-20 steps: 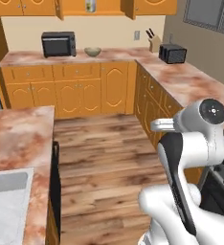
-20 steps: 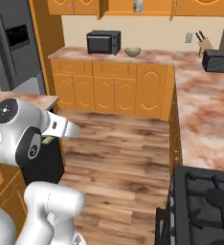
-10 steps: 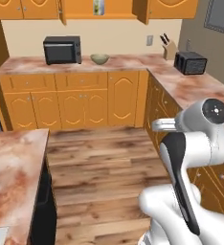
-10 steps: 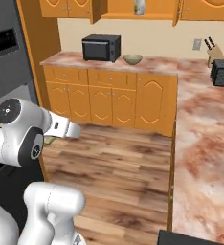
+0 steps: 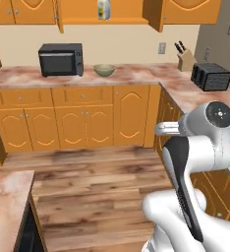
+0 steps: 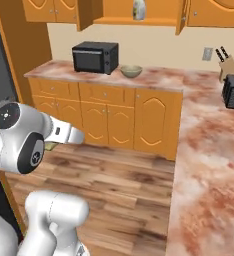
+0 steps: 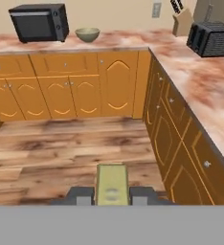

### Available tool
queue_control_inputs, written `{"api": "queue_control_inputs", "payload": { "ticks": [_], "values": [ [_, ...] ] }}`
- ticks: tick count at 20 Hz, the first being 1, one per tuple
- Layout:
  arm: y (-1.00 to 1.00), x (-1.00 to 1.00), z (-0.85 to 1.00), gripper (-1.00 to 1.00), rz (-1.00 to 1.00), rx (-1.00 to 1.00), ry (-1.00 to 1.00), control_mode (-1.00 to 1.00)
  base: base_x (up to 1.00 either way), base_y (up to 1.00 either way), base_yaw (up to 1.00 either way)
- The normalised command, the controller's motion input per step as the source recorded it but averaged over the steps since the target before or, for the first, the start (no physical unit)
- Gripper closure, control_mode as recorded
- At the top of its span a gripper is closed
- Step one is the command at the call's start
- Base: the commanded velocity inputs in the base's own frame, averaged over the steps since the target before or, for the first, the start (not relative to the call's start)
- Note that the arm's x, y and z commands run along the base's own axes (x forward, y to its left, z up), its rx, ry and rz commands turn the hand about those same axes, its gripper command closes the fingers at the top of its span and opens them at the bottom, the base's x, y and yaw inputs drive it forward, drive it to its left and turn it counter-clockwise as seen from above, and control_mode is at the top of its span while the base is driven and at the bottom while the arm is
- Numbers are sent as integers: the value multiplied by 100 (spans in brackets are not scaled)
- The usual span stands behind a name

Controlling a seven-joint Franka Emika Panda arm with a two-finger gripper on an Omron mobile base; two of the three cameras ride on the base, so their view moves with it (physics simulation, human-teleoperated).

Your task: Pick the egg and butter from the fridge and place them by the bowl for mixing.

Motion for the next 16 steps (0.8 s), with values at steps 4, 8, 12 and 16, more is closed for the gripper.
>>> {"api": "queue_control_inputs", "payload": {
  "ticks": [4,8,12,16],
  "values": [
    [0,0,0,100,0,0,0,100,100,-53,2],
    [0,0,0,100,0,0,0,100,100,-39,0],
    [0,0,0,100,0,0,0,100,100,-37,0],
    [0,0,0,100,0,0,0,100,100,-25,0]
  ]
}}
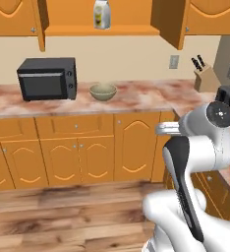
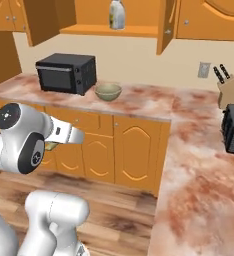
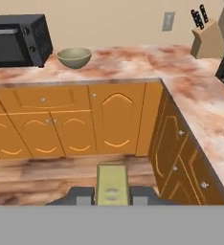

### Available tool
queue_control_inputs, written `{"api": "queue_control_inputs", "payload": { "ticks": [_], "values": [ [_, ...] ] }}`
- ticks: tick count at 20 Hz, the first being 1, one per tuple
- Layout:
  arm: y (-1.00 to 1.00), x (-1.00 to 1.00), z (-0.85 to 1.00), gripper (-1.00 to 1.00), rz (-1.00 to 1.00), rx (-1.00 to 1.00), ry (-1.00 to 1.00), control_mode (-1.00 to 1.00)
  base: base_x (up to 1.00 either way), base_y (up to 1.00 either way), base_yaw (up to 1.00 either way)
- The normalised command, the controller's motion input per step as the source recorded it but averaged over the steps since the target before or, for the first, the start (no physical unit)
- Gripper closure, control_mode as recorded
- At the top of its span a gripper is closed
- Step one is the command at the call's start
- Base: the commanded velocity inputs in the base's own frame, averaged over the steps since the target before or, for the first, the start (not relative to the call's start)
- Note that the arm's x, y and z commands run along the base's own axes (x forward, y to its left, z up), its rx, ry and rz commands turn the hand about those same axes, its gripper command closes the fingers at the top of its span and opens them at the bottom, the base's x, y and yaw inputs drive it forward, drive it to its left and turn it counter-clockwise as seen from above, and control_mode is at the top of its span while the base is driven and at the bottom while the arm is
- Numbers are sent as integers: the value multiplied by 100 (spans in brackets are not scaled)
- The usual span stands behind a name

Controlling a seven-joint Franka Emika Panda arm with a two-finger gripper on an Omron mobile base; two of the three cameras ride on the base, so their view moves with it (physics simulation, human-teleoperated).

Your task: Pick the egg and butter from the fridge and place them by the bowl for mixing.

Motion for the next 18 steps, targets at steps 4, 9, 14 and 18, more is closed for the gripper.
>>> {"api": "queue_control_inputs", "payload": {
  "ticks": [4,9,14,18],
  "values": [
    [0,0,0,100,0,0,0,100,100,-25,0],
    [0,0,0,100,0,0,0,100,100,-26,0],
    [0,0,0,100,0,0,0,100,100,-20,0],
    [0,0,0,100,0,0,0,100,100,-18,0]
  ]
}}
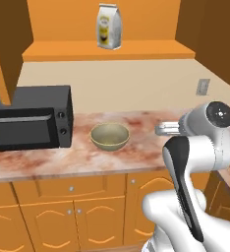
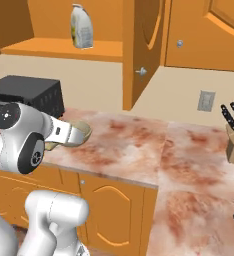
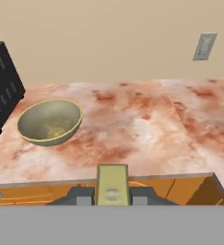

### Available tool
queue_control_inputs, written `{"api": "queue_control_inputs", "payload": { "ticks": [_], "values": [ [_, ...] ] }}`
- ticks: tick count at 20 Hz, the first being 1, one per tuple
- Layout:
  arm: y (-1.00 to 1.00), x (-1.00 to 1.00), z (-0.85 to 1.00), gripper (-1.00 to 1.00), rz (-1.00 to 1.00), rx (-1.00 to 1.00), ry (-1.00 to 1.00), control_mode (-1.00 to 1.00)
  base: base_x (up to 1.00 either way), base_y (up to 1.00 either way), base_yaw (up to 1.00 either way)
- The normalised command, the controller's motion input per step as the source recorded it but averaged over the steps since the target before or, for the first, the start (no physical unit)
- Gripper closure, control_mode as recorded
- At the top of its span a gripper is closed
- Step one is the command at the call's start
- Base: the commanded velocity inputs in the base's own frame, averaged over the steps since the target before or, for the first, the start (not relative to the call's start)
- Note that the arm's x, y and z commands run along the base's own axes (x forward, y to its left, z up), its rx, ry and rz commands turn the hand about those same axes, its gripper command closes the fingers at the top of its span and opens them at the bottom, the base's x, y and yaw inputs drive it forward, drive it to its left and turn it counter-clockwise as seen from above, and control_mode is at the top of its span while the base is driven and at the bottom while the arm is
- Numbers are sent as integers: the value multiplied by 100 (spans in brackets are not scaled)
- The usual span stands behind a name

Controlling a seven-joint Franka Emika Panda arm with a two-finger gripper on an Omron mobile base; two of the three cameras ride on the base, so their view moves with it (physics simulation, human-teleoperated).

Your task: Pick the egg and butter from the fridge and place them by the bowl for mixing.

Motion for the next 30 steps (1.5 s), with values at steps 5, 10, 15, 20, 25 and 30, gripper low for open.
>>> {"api": "queue_control_inputs", "payload": {
  "ticks": [5,10,15,20,25,30],
  "values": [
    [0,0,0,100,0,0,0,100,87,-15,0],
    [-2,8,-1,100,1,0,5,-100,0,0,0],
    [-8,0,-44,100,1,5,20,-100,0,0,0],
    [-7,7,-73,100,0,0,22,-100,0,0,0],
    [0,23,-63,100,1,0,17,-100,0,0,0],
    [-17,46,-27,100,0,0,2,-100,0,0,0]
  ]
}}
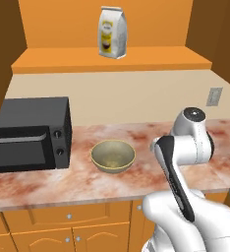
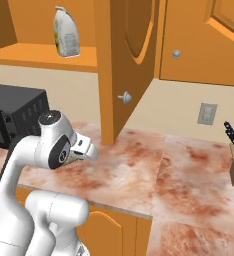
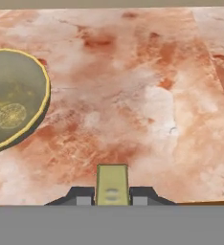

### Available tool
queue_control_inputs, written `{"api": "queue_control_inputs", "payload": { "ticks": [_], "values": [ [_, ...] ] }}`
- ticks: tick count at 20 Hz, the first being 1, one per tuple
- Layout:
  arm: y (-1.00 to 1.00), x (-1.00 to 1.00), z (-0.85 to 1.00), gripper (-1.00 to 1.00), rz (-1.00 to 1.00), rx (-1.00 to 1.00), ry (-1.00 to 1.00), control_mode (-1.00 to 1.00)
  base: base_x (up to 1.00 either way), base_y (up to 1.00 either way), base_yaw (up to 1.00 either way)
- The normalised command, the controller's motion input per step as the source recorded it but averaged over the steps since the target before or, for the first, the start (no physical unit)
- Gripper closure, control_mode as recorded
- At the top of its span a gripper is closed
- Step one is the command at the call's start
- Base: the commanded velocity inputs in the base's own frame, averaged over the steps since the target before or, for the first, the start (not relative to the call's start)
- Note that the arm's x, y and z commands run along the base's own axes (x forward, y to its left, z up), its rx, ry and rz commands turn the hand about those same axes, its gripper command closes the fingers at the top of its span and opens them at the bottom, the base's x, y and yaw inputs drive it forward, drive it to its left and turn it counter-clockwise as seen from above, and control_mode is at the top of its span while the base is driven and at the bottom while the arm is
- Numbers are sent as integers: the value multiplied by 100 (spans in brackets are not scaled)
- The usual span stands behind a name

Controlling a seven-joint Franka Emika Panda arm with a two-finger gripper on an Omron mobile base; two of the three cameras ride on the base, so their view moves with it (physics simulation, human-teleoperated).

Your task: Pick the egg and butter from the fridge and place them by the bowl for mixing.

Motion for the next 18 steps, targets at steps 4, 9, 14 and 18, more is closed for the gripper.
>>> {"api": "queue_control_inputs", "payload": {
  "ticks": [4,9,14,18],
  "values": [
    [-28,77,-29,100,0,0,0,-100,0,0,0],
    [-16,95,-39,100,0,0,3,-100,0,0,0],
    [0,98,-46,100,4,0,3,-100,0,0,0],
    [0,74,-29,100,7,0,0,-100,0,0,0]
  ]
}}
